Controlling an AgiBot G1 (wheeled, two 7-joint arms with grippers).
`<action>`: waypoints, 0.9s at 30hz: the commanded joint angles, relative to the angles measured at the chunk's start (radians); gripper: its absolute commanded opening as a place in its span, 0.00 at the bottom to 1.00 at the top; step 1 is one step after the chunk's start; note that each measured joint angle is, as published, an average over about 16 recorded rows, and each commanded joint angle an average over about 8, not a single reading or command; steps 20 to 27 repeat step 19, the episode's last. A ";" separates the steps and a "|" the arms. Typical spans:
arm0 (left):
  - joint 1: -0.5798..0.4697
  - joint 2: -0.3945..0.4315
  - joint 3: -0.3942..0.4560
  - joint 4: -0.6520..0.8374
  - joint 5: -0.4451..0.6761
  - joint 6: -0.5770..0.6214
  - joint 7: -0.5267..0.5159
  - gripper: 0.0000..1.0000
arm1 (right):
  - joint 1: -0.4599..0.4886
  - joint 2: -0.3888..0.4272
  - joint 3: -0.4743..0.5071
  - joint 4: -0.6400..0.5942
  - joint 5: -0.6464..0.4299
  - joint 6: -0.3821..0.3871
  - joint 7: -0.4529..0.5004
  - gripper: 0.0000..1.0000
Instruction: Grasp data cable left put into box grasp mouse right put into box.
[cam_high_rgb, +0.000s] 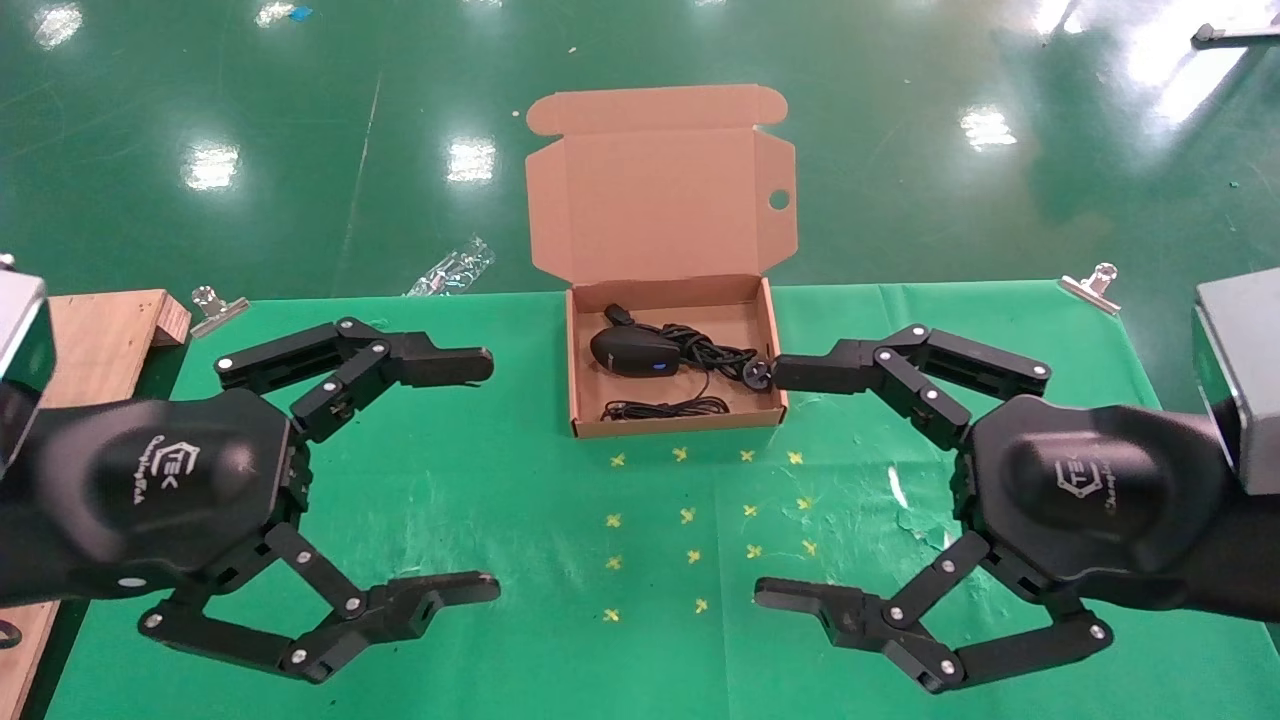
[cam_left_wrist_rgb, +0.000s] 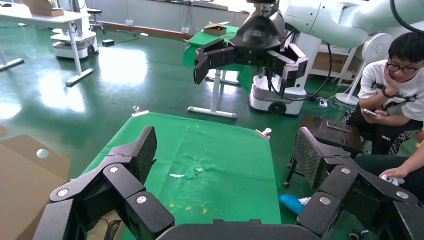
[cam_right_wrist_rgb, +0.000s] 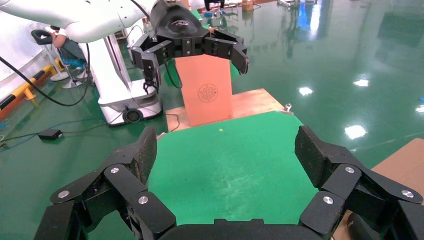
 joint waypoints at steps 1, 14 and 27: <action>-0.002 0.002 0.003 0.001 0.007 -0.003 -0.002 1.00 | 0.000 0.000 0.000 0.000 -0.001 0.000 0.000 1.00; -0.006 0.007 0.010 0.002 0.025 -0.011 -0.006 1.00 | 0.001 -0.001 -0.001 -0.001 -0.002 0.001 0.000 1.00; -0.007 0.007 0.011 0.003 0.028 -0.012 -0.006 1.00 | 0.001 -0.001 -0.001 -0.001 -0.002 0.001 0.000 1.00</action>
